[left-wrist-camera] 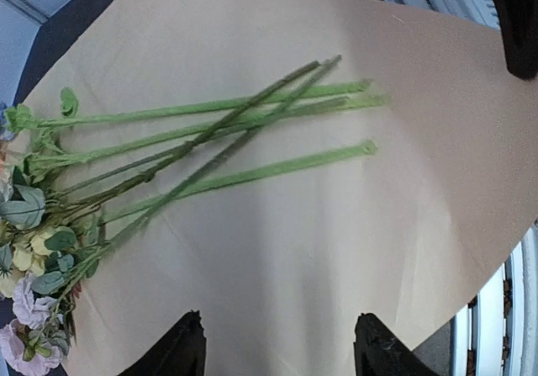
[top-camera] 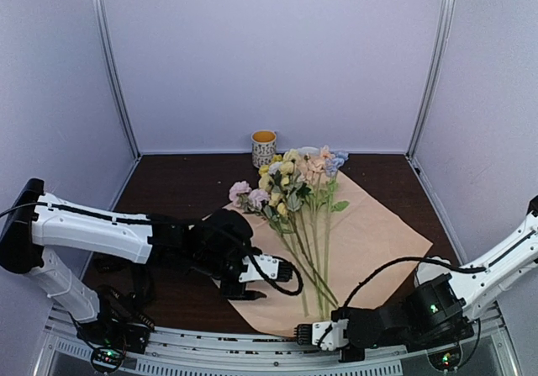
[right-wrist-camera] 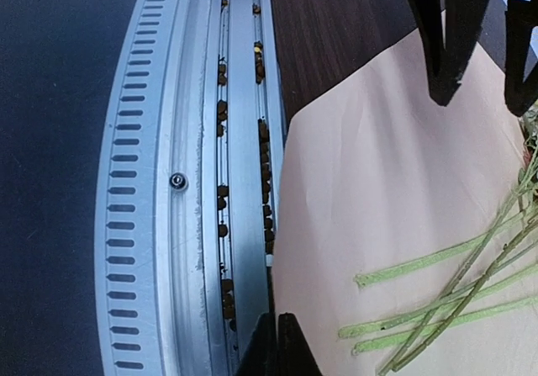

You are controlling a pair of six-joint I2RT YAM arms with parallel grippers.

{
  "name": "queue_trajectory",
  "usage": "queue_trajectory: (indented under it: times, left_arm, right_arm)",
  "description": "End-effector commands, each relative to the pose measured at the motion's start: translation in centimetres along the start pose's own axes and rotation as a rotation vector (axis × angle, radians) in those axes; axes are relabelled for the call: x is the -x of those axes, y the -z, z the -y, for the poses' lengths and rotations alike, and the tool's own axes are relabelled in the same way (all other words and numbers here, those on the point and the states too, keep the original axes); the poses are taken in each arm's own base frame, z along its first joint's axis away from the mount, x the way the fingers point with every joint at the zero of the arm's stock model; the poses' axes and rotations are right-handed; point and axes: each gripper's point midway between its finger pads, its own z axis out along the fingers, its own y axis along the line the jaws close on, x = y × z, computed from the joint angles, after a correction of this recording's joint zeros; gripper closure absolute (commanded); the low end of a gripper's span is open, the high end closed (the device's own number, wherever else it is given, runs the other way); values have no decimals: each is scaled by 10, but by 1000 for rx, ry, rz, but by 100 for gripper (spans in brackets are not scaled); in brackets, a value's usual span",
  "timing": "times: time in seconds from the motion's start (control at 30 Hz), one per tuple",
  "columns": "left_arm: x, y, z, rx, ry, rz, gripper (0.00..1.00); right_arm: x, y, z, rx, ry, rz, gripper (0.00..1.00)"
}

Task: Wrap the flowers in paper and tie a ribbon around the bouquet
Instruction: Pass from the left arm to the right, then fold the bottom corner of the flattened wrapping paper at the center of the board.

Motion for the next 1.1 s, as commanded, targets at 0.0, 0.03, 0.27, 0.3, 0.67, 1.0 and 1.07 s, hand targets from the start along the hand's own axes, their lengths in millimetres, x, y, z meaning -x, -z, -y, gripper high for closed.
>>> queue_trajectory:
  times: [0.0, 0.03, 0.27, 0.3, 0.67, 1.0, 1.07]
  left_arm:
    - [-15, -7, -47, 84, 189, -49, 39]
    - [-30, -15, -60, 96, 250, -93, 42]
    - [-78, -56, -69, 26, 392, -188, 47]
    - [-80, -58, -66, 20, 397, -185, 47]
    - [-113, -69, -34, -4, 466, -186, 48]
    - [-73, -22, -26, 69, 346, -142, 50]
    - [-59, -11, -22, 90, 311, -136, 50]
  right_arm:
    - [24, 10, 28, 0, -95, 52, 100]
    - [24, 9, 39, -16, -125, 50, 100]
    - [3, -12, 97, -71, -268, -36, 100]
    - [-2, -15, 104, -75, -291, -57, 100]
    - [-40, -45, 175, -113, -555, -156, 100]
    - [-49, -75, 185, -31, -678, -212, 100]
    - [-52, -76, 188, -42, -706, -219, 100]
